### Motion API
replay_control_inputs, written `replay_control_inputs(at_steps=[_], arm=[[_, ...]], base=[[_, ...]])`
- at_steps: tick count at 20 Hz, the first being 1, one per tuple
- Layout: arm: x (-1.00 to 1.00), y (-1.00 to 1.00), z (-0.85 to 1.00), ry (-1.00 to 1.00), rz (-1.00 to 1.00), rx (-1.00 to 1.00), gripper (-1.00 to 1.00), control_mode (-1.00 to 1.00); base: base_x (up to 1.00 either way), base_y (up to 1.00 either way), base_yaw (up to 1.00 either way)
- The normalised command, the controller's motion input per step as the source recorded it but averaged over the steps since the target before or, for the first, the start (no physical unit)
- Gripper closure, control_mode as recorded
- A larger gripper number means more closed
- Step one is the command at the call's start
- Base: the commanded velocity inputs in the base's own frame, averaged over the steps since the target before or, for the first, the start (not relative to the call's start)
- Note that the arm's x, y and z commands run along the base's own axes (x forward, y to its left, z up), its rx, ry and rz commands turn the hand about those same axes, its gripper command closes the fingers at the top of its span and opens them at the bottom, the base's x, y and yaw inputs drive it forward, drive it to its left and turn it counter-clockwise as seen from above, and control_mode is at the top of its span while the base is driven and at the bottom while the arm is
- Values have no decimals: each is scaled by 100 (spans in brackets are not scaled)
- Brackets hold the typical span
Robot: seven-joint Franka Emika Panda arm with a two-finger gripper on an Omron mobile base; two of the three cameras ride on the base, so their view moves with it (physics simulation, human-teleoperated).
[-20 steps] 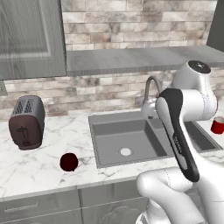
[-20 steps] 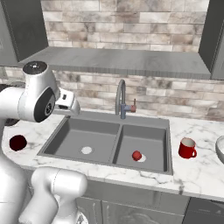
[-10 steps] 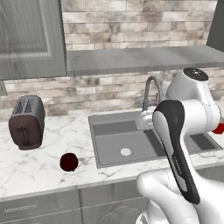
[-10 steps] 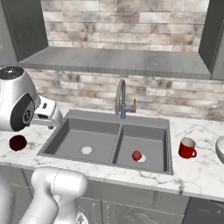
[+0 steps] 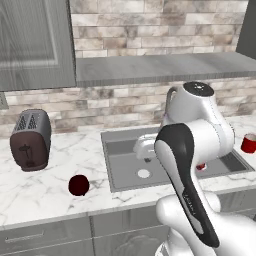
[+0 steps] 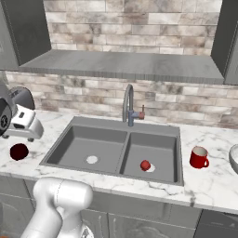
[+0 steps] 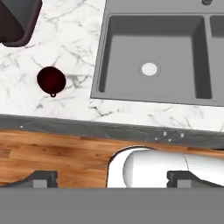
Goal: Clear the mugs and bowl far away from the sink.
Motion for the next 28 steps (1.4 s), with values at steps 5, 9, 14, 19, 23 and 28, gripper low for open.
replay_control_inputs(at_steps=[5, 9, 14, 19, 23, 28], arm=[[-12, 55, -4, 4, 0, 0, -100, -100], [-4, 46, -6, 3, 1, 0, -100, -100], [-9, 36, -4, 6, 3, 4, -100, -100], [-2, 64, -15, 11, -1, 2, -100, -100], [17, 37, -20, 1, -1, -3, -100, -100], [24, 4, -32, 4, 0, -3, -100, -100]], base=[[0, 0, 0], [0, 0, 0], [0, 0, 0], [0, 0, 0], [0, 0, 0], [0, 0, 0]])
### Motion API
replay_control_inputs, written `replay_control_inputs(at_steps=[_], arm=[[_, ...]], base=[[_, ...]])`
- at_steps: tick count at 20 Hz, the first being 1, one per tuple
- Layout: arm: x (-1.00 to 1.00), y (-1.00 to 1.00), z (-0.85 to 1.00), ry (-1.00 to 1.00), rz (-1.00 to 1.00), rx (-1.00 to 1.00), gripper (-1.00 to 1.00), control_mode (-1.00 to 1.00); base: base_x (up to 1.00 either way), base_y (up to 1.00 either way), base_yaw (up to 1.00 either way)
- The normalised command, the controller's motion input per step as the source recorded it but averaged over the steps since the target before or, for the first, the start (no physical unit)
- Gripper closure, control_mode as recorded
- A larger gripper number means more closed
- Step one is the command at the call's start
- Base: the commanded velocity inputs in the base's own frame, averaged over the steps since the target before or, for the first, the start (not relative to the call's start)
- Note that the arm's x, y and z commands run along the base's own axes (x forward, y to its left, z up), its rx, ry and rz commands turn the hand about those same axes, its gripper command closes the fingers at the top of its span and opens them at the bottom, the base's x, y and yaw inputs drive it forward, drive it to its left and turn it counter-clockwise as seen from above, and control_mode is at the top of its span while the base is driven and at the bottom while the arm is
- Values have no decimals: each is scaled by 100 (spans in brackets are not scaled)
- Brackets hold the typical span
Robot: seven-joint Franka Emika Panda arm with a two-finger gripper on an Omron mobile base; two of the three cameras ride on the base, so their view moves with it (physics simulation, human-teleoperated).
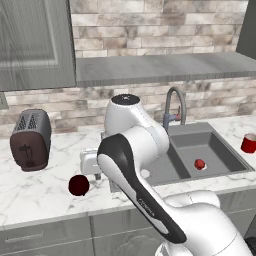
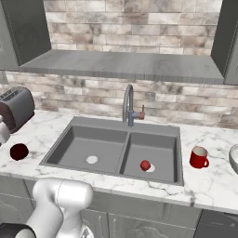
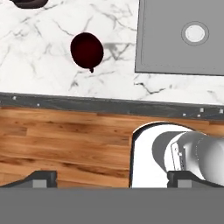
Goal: Clear the mugs and bowl far away from the sink.
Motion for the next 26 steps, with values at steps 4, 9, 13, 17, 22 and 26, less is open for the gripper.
replay_control_inputs(at_steps=[4, 9, 13, 17, 22, 26], arm=[[19, 0, -24, 9, 1, 0, -100, -100], [13, 1, -40, 13, 0, -10, -100, -100], [4, 9, -33, 4, 0, -3, -100, -100], [5, 6, -43, 4, 0, 0, -100, -100], [26, 10, -24, 0, 0, 0, -100, -100], [28, 9, -24, 0, 0, 0, -100, -100]], base=[[0, 0, 0], [0, 0, 0], [0, 0, 0], [0, 0, 0], [0, 0, 0], [0, 0, 0]])
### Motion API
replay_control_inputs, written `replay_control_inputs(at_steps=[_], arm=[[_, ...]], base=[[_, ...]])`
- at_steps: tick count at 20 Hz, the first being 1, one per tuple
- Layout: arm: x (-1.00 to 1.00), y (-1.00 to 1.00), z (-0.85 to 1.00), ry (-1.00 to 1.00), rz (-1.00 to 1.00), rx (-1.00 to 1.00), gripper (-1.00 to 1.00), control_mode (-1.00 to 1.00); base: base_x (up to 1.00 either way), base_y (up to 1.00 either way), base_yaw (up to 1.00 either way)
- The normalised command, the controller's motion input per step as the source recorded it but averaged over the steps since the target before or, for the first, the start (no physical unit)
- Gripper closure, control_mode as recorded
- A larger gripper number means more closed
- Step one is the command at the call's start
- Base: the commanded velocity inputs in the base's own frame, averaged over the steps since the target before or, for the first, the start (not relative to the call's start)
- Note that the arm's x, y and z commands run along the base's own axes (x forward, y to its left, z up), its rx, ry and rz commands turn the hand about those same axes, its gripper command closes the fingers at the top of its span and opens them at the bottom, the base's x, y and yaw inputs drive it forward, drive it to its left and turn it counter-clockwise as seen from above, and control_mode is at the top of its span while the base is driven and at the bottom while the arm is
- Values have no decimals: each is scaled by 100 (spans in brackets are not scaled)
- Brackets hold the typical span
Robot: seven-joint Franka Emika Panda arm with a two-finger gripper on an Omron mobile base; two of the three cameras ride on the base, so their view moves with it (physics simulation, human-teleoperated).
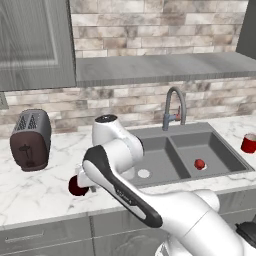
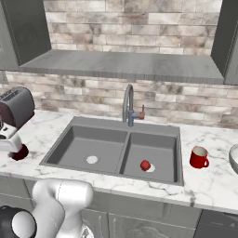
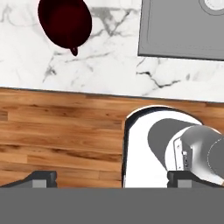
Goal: Clear the mugs and bowl far away from the sink.
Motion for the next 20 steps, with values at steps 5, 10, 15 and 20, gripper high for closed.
replay_control_inputs(at_steps=[5, 10, 15, 20], arm=[[32, 2, -24, 0, 0, 0, -100, -100], [26, 12, -29, 0, 0, 0, -100, -100], [32, 23, -29, 0, 0, 0, -100, -100], [34, 29, -28, 0, 0, 0, -100, -100]], base=[[0, 0, 0], [0, 0, 0], [0, 0, 0], [0, 0, 0]])
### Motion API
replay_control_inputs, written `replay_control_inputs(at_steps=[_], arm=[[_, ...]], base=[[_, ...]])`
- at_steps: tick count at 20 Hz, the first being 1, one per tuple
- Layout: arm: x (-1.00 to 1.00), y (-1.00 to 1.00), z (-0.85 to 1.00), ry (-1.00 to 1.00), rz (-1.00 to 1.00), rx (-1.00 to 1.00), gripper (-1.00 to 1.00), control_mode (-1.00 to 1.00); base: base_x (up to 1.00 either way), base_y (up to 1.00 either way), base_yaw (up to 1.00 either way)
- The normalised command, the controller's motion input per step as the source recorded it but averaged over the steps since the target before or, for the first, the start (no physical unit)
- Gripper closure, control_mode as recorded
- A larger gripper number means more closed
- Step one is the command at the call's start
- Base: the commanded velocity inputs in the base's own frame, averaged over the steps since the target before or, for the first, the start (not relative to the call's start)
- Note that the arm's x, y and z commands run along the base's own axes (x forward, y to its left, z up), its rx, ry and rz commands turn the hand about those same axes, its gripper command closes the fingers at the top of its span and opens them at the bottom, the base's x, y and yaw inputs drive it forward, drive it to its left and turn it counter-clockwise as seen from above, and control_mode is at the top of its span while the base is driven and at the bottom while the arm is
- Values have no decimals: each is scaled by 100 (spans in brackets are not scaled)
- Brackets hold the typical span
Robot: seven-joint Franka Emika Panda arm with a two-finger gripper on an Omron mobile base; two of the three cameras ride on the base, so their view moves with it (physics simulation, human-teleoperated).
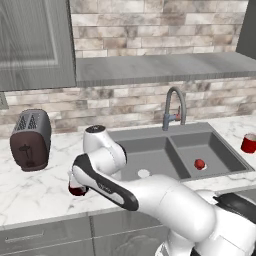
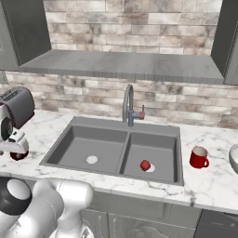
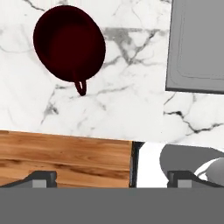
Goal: Clear the mugs and bowl far away from the sink.
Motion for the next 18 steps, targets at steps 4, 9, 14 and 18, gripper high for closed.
replay_control_inputs(at_steps=[4, 9, 14, 18], arm=[[31, 30, -31, 0, 0, 0, -100, -100], [30, 25, -36, 2, 0, 0, -100, -100], [35, 24, -32, 2, 0, 0, -100, -100], [33, 21, -26, 2, 0, 0, -100, -100]], base=[[0, 0, 0], [0, 0, 0], [0, 0, 0], [0, 0, 0]])
